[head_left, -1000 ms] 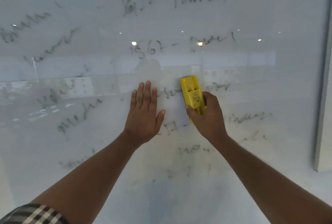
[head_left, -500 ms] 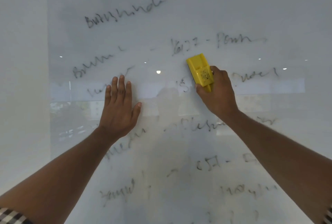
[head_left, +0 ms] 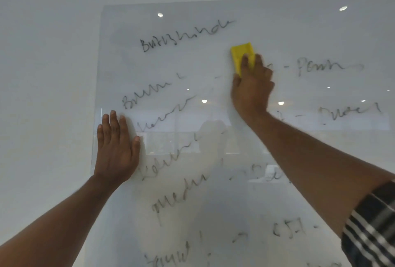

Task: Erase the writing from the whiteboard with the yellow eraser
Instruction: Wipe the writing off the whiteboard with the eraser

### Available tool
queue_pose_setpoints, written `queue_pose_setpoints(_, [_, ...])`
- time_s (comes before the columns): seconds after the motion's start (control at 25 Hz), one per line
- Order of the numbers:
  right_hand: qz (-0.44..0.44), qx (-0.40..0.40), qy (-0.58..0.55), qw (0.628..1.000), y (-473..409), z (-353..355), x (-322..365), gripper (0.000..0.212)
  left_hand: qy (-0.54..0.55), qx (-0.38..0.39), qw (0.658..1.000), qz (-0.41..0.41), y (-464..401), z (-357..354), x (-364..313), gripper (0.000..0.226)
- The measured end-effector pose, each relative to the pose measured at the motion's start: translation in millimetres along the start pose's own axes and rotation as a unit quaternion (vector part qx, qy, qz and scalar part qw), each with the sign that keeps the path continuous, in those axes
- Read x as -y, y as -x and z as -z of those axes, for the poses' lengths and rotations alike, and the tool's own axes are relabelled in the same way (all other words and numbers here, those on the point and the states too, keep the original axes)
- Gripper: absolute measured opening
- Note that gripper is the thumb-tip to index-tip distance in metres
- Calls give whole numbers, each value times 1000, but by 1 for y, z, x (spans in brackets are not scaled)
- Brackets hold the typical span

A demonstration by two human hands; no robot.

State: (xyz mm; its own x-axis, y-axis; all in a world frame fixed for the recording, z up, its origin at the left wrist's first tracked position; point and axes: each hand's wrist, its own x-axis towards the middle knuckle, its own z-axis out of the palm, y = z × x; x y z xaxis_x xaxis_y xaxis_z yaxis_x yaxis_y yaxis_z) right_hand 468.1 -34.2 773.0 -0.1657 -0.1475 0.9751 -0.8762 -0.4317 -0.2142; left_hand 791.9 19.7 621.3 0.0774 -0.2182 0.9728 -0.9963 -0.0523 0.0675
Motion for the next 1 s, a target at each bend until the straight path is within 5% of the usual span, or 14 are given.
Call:
queue_pose_setpoints(0.12, [263, 72, -5, 962, 40, -20, 59, 53, 2, 0, 1000, 6, 7, -2, 10, 75])
queue_pose_setpoints(0.2, [471, 138, -17, 871, 72, -29, 74, 50, 1, -2, 1000, -1, 11, -5, 16, 74])
queue_pose_setpoints(0.28, [551, 140, 6, 823, 62, -34, 72, 50, 12, -2, 1000, 0, 12, -8, 19, 73])
queue_pose_setpoints(0.36, [446, 105, 46, 888, 28, -36, 77, 54, 22, -1, 1000, -1, 12, -10, 22, 73])
queue_pose_setpoints(0.44, [244, 50, 34, 968, -2, -34, 91, 57, 31, -3, 999, -6, 12, -12, 24, 72])
queue_pose_setpoints(0.48, [194, 39, 26, 980, -3, -34, 104, 57, 35, -4, 999, -8, 13, -13, 25, 72])
queue_pose_setpoints(0.56, [281, 48, 27, 958, 18, -46, 130, 56, 41, -6, 999, -9, 14, -14, 26, 71])
queue_pose_setpoints(0.64, [481, 93, 15, 872, 60, -59, 140, 53, 41, -18, 999, -1, 15, -15, 25, 71])
queue_pose_setpoints(0.72, [557, 106, 16, 824, 72, -64, 138, 50, 44, -29, 998, 19, 16, -16, 25, 70])
queue_pose_setpoints(0.92, [324, 59, 28, 944, 14, -54, 155, 57, 53, -41, 998, 17, 18, -20, 28, 69])
queue_pose_setpoints(1.0, [369, 63, 19, 927, 27, -56, 152, 57, 72, -44, 996, 16, 18, -22, 31, 68])
